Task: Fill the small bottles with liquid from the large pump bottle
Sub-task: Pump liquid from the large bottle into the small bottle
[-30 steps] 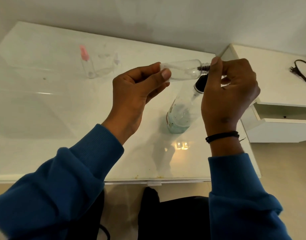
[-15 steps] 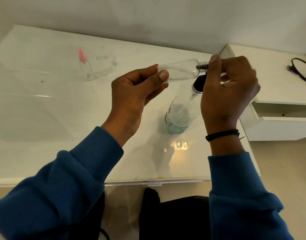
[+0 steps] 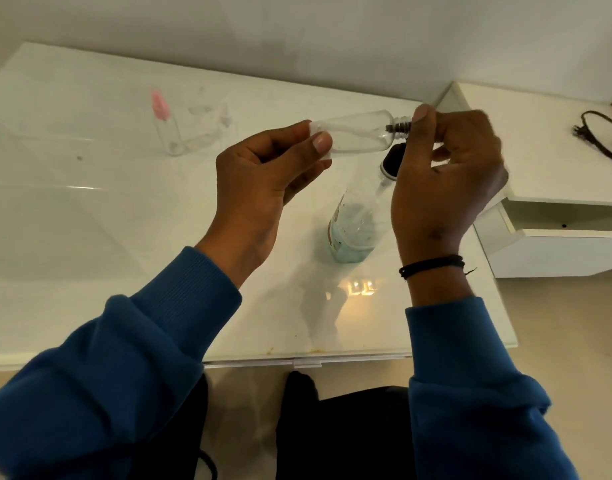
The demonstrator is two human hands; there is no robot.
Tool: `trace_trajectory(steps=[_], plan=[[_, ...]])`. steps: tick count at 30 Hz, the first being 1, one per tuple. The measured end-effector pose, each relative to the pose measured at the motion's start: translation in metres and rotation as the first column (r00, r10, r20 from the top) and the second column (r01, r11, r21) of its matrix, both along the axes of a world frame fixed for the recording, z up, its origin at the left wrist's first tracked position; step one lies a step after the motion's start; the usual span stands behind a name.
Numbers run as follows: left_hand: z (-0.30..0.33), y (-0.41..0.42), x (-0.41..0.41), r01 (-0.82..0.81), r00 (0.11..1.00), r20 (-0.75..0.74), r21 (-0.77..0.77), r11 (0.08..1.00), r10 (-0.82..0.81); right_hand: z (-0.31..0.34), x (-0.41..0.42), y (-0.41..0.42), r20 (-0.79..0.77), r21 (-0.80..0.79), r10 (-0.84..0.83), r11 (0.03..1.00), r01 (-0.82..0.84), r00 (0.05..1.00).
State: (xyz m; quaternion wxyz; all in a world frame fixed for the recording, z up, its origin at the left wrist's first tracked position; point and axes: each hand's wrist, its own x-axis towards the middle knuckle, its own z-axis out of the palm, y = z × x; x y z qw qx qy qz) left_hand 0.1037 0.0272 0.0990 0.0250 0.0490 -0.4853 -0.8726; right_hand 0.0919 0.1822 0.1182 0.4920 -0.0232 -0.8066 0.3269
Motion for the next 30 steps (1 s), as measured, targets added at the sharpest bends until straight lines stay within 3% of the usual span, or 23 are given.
trace_trajectory(steps=[30], plan=[[-0.0014, -0.0002, 0.0012, 0.085, 0.995, 0.038, 0.066, 0.994, -0.087, -0.0012, -0.0021, 0.0045, 0.002, -0.010, -0.005, 1.000, 0.005, 1.000]])
